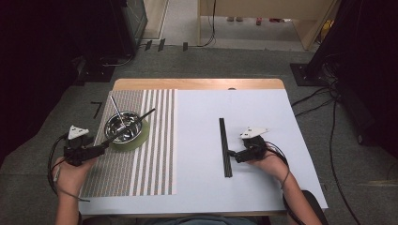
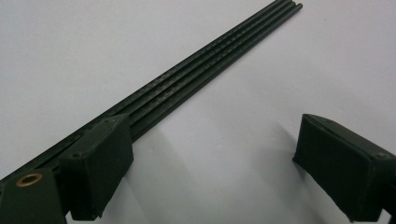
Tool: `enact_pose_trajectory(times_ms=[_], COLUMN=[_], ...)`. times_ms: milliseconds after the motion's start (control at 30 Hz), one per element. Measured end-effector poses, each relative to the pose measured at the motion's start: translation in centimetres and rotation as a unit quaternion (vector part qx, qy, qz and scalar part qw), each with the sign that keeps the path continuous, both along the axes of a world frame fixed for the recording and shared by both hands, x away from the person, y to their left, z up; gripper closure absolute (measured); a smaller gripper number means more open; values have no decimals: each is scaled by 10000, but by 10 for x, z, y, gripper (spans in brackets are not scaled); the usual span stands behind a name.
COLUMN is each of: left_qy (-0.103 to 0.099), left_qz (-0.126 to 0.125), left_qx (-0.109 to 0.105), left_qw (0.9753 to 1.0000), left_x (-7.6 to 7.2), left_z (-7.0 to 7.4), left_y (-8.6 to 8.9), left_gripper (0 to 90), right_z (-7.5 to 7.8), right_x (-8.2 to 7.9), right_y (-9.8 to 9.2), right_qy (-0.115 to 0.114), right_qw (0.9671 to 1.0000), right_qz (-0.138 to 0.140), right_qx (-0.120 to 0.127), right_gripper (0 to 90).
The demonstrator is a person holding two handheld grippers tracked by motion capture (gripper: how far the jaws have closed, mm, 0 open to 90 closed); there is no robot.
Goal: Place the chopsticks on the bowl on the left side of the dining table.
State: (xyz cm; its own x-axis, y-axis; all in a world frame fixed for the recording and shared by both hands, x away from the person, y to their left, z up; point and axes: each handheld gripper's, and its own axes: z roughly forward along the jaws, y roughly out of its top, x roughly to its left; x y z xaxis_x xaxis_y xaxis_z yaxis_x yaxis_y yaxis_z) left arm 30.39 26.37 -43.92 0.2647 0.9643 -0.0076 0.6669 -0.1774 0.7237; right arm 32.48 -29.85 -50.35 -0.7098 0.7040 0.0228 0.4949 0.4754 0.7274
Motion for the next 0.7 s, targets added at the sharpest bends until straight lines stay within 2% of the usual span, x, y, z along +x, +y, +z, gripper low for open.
enact_pose_trajectory(times_ms=[700], left_qy=[-109], left_qz=[378], left_qx=[-28], left_qw=[9992], left_x=[14], left_z=[-2], left_y=[20], left_gripper=[372], right_z=[0], right_x=[0], right_y=[0], right_qy=[4], right_qw=[10000], right_qz=[-3], right_qx=[2], right_gripper=[109])
